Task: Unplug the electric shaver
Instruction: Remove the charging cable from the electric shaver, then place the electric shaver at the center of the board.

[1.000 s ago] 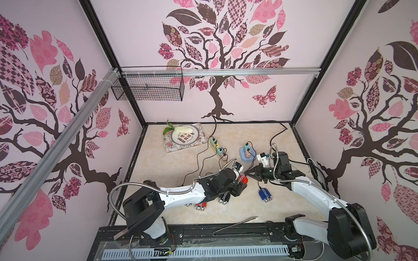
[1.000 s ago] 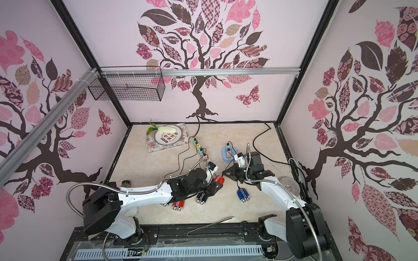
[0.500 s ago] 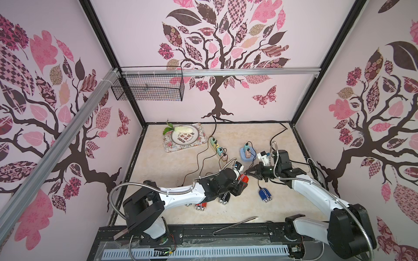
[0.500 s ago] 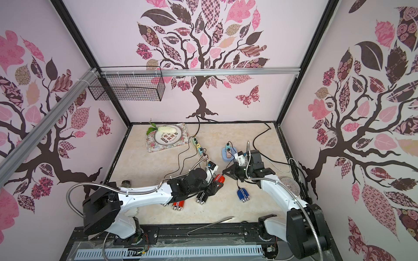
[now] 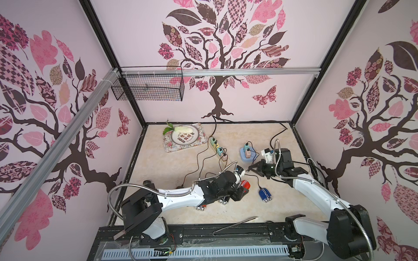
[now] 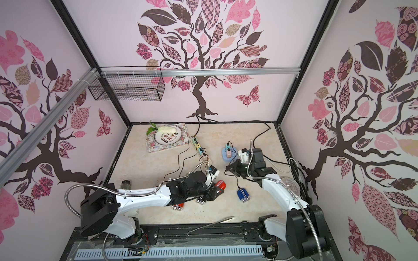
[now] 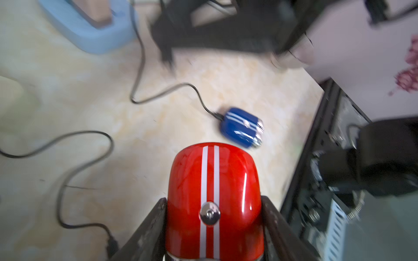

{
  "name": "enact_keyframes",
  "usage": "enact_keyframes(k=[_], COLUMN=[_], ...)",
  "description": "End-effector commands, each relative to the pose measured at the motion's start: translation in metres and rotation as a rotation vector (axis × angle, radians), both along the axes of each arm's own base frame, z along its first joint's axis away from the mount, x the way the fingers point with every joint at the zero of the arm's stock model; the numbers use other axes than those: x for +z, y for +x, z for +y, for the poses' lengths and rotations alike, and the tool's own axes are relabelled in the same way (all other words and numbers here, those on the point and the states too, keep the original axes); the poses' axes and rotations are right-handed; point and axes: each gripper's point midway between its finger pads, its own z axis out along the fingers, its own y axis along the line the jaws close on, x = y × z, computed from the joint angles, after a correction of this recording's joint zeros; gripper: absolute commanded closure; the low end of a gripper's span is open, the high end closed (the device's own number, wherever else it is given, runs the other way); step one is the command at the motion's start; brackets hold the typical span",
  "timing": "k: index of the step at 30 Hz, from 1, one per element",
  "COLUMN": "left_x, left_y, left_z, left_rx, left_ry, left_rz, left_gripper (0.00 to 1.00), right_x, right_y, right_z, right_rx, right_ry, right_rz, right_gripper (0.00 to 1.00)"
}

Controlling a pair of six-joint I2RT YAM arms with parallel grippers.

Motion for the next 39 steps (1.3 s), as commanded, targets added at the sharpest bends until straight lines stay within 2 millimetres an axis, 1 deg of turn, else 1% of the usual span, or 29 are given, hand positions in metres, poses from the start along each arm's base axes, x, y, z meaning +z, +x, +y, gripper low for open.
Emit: enact_keyframes(k=[1,4,7,11,12,15,17,23,30,34,36,39], left_x=[0.003,0.002,0.003,0.001,0.0,-0.004,-0.007,-0.018,-0.04,-0.052,-0.057,-0.067], left_y=[-0.029,-0.028,-0.024,-0.009,-0.006,0.006,0.012,0.02,0.027,0.029,0.03,0.032], left_z=[-0.003,-0.004,-0.006,-0.008,-0.009,-0.013,-0.014,-0.013,-0.009,-0.01,-0.007,0.0], left_rx=[-0.121,-0.123,-0.109,-0.051,-0.038,0.007,0.036,0.088,0.134,0.158,0.174,0.2], left_ry=[-0.029,-0.023,-0.021,0.018,0.028,0.066,0.092,0.18,0.338,0.379,0.416,0.5], left_rz=[0.043,0.044,0.03,-0.004,-0.012,-0.028,-0.035,-0.054,-0.048,-0.024,-0.025,-0.031], left_gripper=[1.0,1.0,1.0,1.0,1.0,1.0,1.0,1.0,1.0,1.0,1.0,1.0], right_x=[0.041,0.042,0.041,0.041,0.038,0.021,0.005,-0.023,-0.048,-0.061,-0.065,-0.071], right_y=[0.033,0.034,0.033,0.026,0.024,0.018,0.014,0.001,-0.01,-0.015,-0.016,-0.018], right_z=[-0.014,-0.008,-0.008,-0.01,-0.011,-0.013,-0.015,-0.02,-0.02,-0.022,-0.023,-0.018], right_rx=[-0.091,-0.076,-0.068,-0.069,-0.072,-0.076,-0.074,-0.087,-0.087,-0.086,-0.092,-0.077], right_ry=[-0.026,0.027,0.015,0.001,0.0,-0.019,-0.046,-0.064,-0.073,-0.093,-0.099,-0.098], right_rz=[-0.183,-0.184,-0.173,-0.167,-0.161,-0.12,-0.079,-0.025,0.035,0.067,0.075,0.087], right_gripper=[0.95,0.95,0.95,0.95,0.95,0.93,0.92,0.92,0.92,0.92,0.92,0.92])
